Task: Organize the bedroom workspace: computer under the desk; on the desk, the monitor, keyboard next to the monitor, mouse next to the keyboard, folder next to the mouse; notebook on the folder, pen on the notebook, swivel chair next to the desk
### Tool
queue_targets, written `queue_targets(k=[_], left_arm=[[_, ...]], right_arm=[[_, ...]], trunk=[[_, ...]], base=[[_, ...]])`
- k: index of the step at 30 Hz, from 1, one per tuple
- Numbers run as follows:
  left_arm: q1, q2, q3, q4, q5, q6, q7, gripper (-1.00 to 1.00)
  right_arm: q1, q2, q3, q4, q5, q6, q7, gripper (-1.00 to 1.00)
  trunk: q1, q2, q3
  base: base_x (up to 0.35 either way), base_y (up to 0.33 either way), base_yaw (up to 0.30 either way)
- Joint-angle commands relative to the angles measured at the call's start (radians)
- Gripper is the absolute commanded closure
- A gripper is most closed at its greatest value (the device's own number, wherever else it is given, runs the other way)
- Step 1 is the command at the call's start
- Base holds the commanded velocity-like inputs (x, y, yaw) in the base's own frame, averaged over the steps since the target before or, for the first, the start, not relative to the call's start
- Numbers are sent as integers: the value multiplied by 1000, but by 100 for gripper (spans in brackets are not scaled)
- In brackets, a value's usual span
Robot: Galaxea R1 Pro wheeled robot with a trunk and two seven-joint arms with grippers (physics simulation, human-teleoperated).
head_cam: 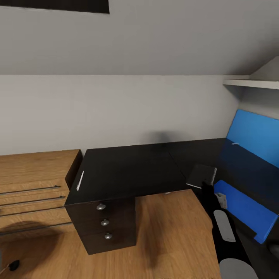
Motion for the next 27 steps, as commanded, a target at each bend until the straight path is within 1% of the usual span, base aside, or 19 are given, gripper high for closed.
queue_targets(k=[1,7,12,18,27], left_arm=[[-1,1,-4,-1,10,-7,4,-100],[-1,0,-4,2,10,-7,4,-100],[-1,0,-4,2,9,-7,4,-100],[0,0,-4,2,9,-7,4,-100],[0,0,-4,2,9,-7,4,-100]], right_arm=[[-1,1,-17,-10,-11,21,-4,100],[-1,0,-38,-25,-15,42,-15,100],[-1,-3,-43,-28,-15,45,-18,100],[-1,-3,-43,-28,-16,47,-15,100],[-1,0,-43,-28,-18,46,-6,100]], trunk=[[0,-1,-1],[0,-1,-1],[0,-1,-1],[0,-1,-1],[0,-1,-1]], base=[[0,0,-265],[-4,-39,-265],[-52,-260,-217],[-13,-162,-50],[-2,-31,-6]])
